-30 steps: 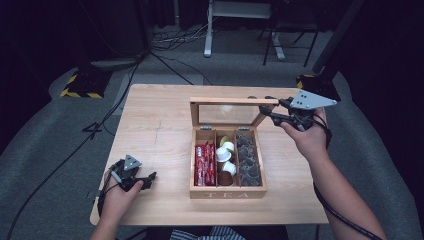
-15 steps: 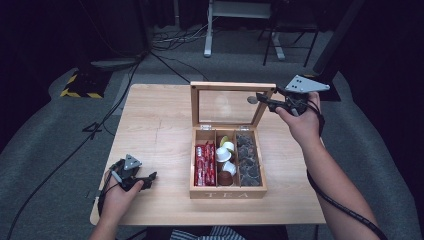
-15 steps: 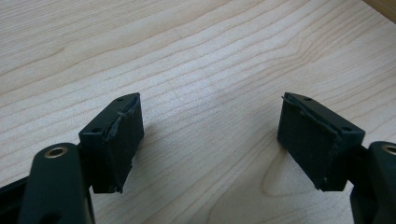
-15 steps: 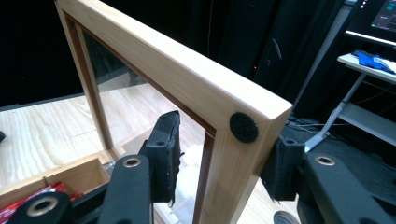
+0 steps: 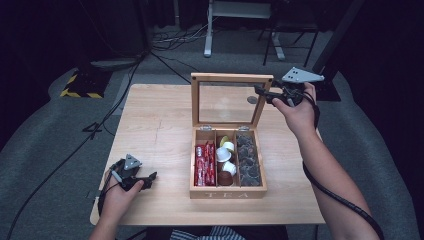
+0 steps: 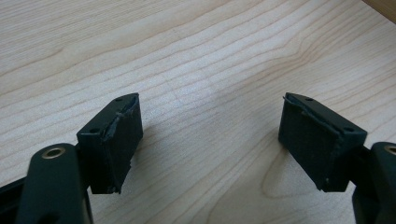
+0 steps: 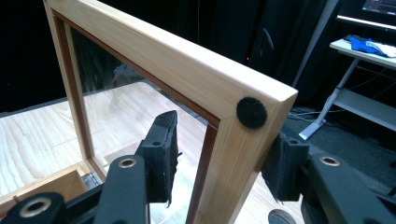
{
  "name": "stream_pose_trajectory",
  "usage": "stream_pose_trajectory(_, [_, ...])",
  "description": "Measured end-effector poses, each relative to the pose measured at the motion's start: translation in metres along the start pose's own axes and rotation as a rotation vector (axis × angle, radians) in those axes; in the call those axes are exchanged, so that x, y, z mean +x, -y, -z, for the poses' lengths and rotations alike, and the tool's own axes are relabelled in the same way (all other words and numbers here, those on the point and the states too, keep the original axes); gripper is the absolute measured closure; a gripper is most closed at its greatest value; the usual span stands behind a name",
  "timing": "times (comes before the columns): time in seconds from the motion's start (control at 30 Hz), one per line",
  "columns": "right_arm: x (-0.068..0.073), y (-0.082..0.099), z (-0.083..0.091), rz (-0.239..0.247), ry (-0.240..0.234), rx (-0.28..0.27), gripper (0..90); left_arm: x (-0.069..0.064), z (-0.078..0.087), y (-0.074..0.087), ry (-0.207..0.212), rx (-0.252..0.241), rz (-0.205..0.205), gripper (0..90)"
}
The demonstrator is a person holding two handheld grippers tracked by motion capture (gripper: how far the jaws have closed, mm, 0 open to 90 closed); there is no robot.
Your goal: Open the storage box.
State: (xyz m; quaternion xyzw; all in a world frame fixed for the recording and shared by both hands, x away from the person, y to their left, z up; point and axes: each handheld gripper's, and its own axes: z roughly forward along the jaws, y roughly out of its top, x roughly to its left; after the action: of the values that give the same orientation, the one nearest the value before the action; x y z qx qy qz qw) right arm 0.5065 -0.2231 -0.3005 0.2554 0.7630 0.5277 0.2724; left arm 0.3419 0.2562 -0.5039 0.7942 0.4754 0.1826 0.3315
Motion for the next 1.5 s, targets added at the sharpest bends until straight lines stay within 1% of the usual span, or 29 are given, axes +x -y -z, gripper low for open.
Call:
stream_pose_trajectory(0.17, [-0.005,0.001,-0.006,-0.027,0.014,0.007,51.6,0.0,0.0,0.0,0.0,-0.002,0.001,21.8])
stream_pose_trajectory(0.27, [-0.006,0.003,-0.011,-0.058,0.028,0.007,51.7,0.0,0.0,0.0,0.0,0.003,-0.002,21.7])
stream_pose_trajectory(0.4, [-0.009,0.006,-0.016,-0.071,0.045,0.018,51.9,0.0,0.0,0.0,0.0,0.002,-0.003,21.5])
stream_pose_trajectory(0.53, [-0.012,0.009,-0.021,-0.097,0.055,0.028,52.5,0.0,0.0,0.0,-0.003,0.001,-0.003,21.4])
stream_pose_trajectory(0.73, [-0.013,0.015,-0.027,-0.113,0.076,0.049,53.3,0.0,0.0,0.0,-0.001,0.003,-0.003,21.4])
stream_pose_trajectory(0.87, [-0.014,0.017,-0.029,-0.116,0.08,0.059,54.0,0.0,0.0,0.0,-0.002,0.003,-0.003,21.4])
stream_pose_trajectory(1.0, [-0.015,0.022,-0.032,-0.131,0.083,0.066,54.8,0.0,0.0,0.0,-0.002,0.003,-0.004,21.4])
stream_pose_trajectory(1.17, [-0.015,0.026,-0.034,-0.133,0.088,0.082,54.9,0.0,0.0,0.0,-0.003,0.002,-0.003,21.4])
stream_pose_trajectory(1.2, [-0.015,0.027,-0.036,-0.134,0.091,0.094,55.3,0.0,0.0,0.0,-0.002,0.003,-0.004,21.4])
stream_pose_trajectory(1.4, [-0.016,0.035,-0.04,-0.138,0.109,0.127,58.2,0.0,0.0,0.0,-0.003,0.002,-0.003,21.4])
stream_pose_trajectory(1.5, [-0.018,0.041,-0.043,-0.15,0.112,0.138,58.6,0.0,0.0,0.0,-0.004,0.0,-0.003,21.4])
